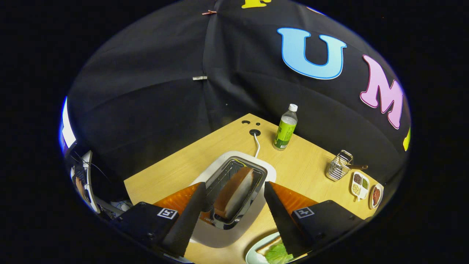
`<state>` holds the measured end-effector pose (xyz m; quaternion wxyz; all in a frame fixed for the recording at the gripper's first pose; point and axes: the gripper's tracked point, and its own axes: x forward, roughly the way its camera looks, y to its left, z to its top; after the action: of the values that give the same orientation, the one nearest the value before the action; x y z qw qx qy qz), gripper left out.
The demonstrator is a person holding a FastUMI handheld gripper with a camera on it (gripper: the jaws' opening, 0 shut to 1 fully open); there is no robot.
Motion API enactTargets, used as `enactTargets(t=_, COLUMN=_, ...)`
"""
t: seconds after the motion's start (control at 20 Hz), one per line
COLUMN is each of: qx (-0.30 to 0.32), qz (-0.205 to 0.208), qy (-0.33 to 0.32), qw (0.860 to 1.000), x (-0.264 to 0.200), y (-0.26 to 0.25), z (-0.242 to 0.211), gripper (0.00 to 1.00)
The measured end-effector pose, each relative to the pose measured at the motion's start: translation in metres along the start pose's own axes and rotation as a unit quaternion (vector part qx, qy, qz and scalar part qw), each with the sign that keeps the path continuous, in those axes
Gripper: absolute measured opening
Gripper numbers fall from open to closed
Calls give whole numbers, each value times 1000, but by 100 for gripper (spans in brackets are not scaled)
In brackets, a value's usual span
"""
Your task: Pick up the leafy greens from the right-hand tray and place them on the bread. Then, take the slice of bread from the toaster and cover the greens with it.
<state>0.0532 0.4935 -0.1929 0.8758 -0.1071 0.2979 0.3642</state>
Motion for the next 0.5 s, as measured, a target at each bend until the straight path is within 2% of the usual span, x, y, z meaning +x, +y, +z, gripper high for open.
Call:
enactTargets(t=0.05, qx=1, qz=-3, qy=4, qw=1000, x=3, y=1, z=-2, gripper=98)
enactTargets(t=0.15, qx=8, qz=-11, qy=0, qw=1000, x=8, y=3, z=-1, gripper=90)
enactTargets(t=0.25, qx=13, qz=-18, qy=7, qw=1000, x=13, y=3, z=-5, gripper=76)
enactTargets(t=0.5, qx=26, qz=-40, qy=29, qw=998, x=17, y=1, z=-14, gripper=32)
